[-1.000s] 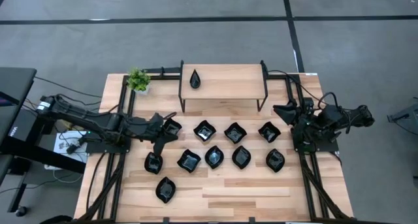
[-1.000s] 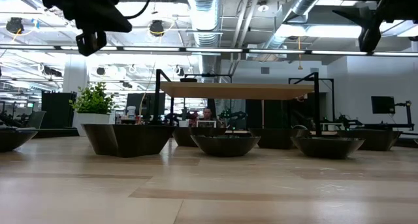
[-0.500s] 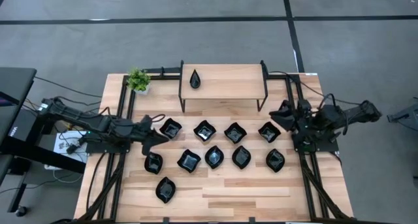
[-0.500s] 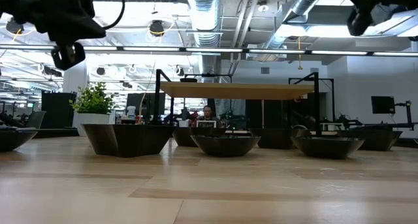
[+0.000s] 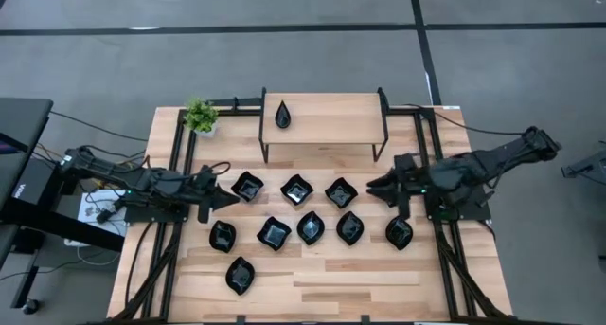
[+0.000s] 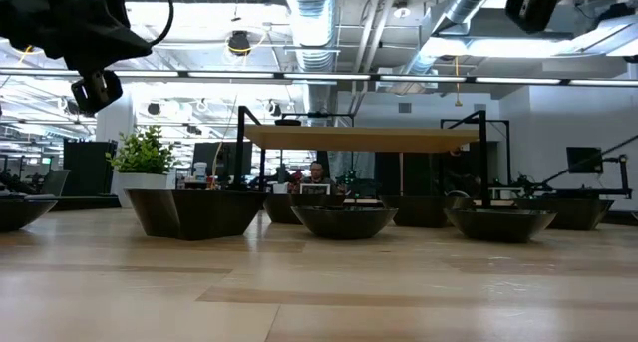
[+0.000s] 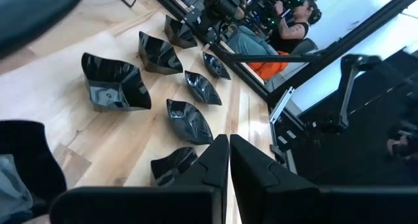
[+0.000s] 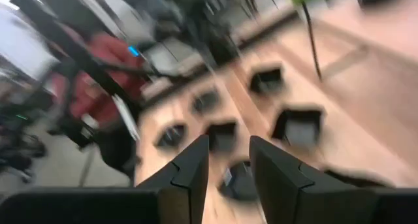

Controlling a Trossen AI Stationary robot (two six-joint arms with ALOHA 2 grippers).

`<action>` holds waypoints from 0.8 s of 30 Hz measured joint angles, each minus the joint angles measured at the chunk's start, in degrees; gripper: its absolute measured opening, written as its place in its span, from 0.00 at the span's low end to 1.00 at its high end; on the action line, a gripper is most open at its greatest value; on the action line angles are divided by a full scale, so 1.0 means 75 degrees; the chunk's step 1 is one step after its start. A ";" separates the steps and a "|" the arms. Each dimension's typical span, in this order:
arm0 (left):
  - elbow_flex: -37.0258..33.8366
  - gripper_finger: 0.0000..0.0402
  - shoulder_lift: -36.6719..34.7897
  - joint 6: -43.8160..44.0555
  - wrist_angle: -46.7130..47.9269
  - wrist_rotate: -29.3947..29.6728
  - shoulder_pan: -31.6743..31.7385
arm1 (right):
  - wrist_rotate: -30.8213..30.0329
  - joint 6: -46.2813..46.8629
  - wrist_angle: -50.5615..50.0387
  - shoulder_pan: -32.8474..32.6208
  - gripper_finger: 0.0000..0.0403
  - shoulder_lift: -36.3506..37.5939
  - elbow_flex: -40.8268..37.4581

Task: Pick & Place Mini shaped plates
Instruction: Put the black distorted square plate on the shelf

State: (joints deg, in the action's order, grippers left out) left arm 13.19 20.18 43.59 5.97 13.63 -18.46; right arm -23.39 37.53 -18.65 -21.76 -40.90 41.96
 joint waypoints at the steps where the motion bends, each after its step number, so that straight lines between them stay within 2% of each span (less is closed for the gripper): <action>1: 0.0000 0.04 -0.0025 -0.0139 -0.0013 -0.0014 0.0000 | 0.0011 0.0239 -0.0393 -0.0003 0.26 -0.0185 0.0188; 7: 0.0000 0.04 -0.0267 -0.0444 -0.0013 -0.0018 0.0000 | 0.0420 0.1399 -0.1856 -0.0003 0.26 -0.0978 0.0821; 18: 0.0003 0.04 -0.0495 -0.0719 -0.0007 -0.0053 0.0000 | 0.1751 0.2541 -0.1984 -0.0003 0.26 -0.1847 0.0891; 24: 0.0005 0.04 -0.0493 -0.0755 -0.0007 -0.0053 0.0000 | 0.1984 0.3081 -0.2307 -0.0003 0.26 -0.2180 0.0891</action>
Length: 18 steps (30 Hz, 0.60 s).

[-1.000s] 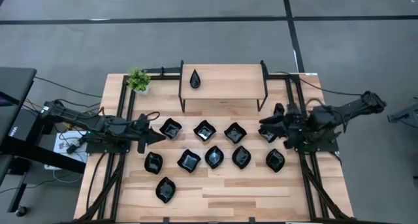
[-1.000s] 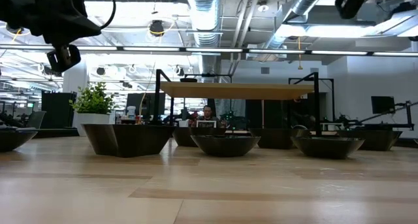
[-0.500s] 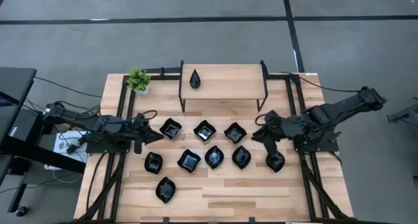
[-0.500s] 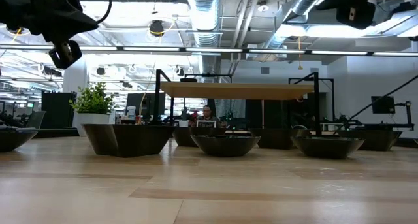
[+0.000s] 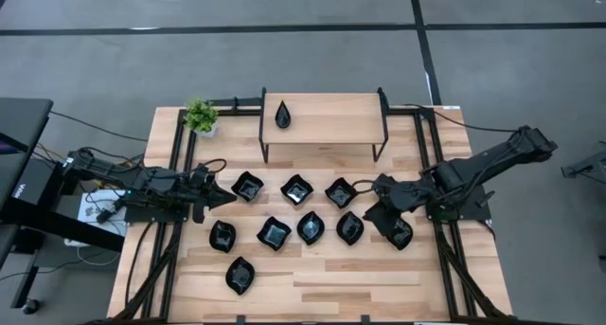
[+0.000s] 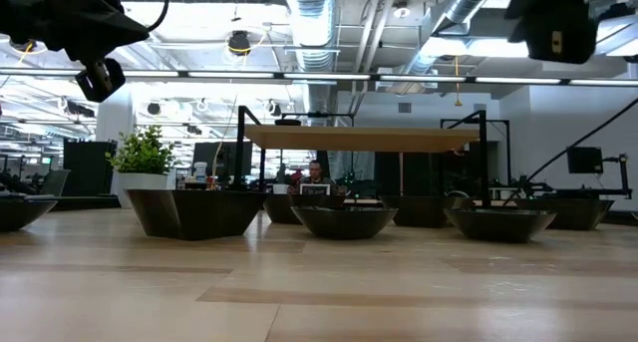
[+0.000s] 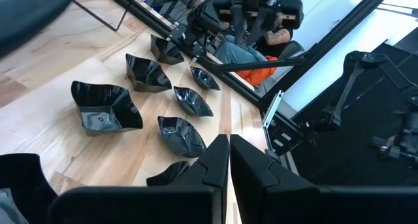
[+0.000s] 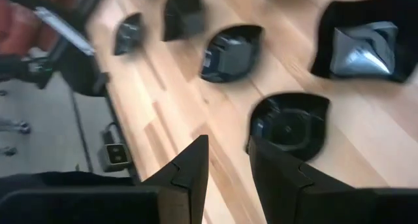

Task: Pick & Place Mini shaped plates
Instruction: Put the black distorted square plate on the shelf

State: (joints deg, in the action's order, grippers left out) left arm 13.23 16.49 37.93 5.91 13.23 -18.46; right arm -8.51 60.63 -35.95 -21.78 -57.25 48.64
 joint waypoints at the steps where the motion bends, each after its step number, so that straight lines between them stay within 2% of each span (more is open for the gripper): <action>1: 0.0001 0.04 0.0000 0.0000 0.0000 0.0000 0.0000 | 0.0010 0.0134 -0.0122 0.0000 0.26 -0.0047 0.0000; 8: 0.0001 0.04 0.0000 -0.0023 -0.0002 0.0000 0.0000 | 0.0227 0.1104 -0.1007 0.0003 0.26 -0.0466 -0.0003; 18: 0.0010 0.04 0.0000 -0.0003 -0.0060 0.0000 0.0000 | 0.0427 0.1127 -0.1003 -0.0003 0.26 -0.0921 -0.0006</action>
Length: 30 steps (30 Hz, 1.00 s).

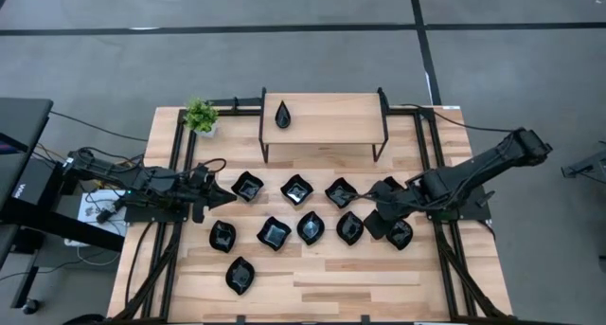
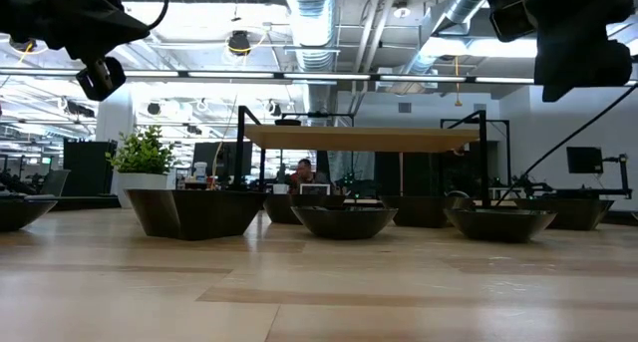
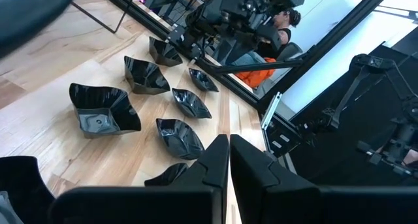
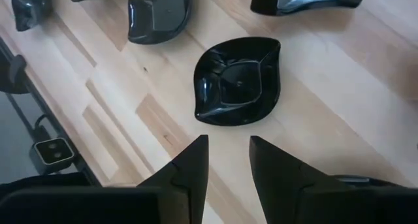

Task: Pick & Place Mini shaped plates
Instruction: Put the black distorted square plate on the shelf

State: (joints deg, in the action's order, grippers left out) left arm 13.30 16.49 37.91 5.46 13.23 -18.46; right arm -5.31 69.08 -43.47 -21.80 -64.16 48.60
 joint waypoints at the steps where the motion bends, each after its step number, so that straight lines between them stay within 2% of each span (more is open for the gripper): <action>1: 0.0000 0.04 0.0000 0.0000 -0.0007 0.0000 0.0000 | 0.0048 0.0009 -0.0002 0.0003 0.26 0.0002 0.0000; 15: 0.0000 0.04 0.0006 -0.0018 -0.0045 0.0000 0.0000 | 0.0095 0.0600 -0.0117 -0.0291 0.26 -0.0026 -0.0017; 19: 0.0000 0.04 0.0006 -0.0017 -0.0048 0.0000 0.0000 | -0.0438 0.0536 -0.0174 -0.0281 0.26 -0.0333 -0.0020; 30: 0.0000 0.04 0.0009 -0.0017 -0.0056 0.0000 0.0000 | -0.0529 0.0192 -0.0150 -0.0161 0.26 -0.1374 -0.0026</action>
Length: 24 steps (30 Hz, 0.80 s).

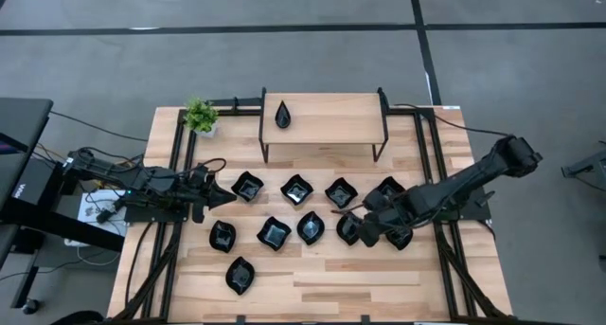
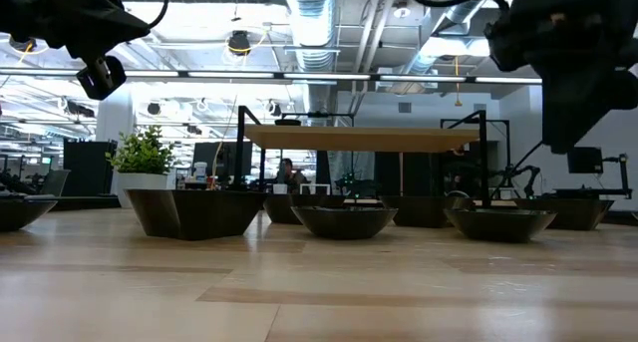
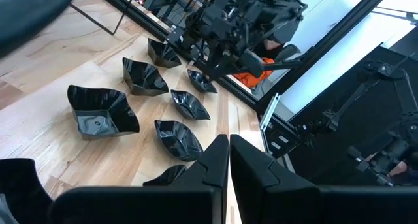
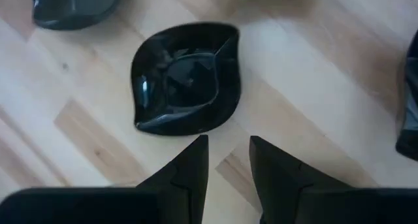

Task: Pick & Place Mini shaped plates
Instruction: Put the black distorted square plate on the shelf

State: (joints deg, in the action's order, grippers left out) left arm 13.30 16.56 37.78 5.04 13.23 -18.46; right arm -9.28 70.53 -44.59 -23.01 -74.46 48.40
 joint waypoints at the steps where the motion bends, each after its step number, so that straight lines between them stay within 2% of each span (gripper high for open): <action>1: 0.0000 0.04 0.0000 0.0000 0.0000 0.0000 0.0003 | -0.0125 0.0002 -0.0002 0.0031 0.26 0.0000 0.0000; 6: 0.0000 0.04 0.0000 0.0009 -0.0014 0.0000 0.0000 | -0.1311 0.0961 -0.0087 0.0490 0.26 0.0084 0.0003; 10: 0.0000 0.04 0.0000 0.0020 -0.0042 0.0000 0.0000 | -0.1363 0.1550 -0.0263 0.1152 0.26 0.0058 0.0003; 16: 0.0000 0.04 0.0000 0.0020 -0.0055 0.0003 0.0000 | -0.1253 -0.0232 0.0258 0.2008 0.27 0.0018 0.0003; 24: 0.0000 0.04 0.0006 0.0020 -0.0131 0.0003 0.0000 | -0.0328 -0.2161 0.0514 0.2747 0.35 -0.0097 0.0012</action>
State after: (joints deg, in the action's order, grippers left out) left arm 13.30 16.60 37.93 4.06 13.26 -18.46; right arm -11.74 54.32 -40.74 -2.41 -75.19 48.49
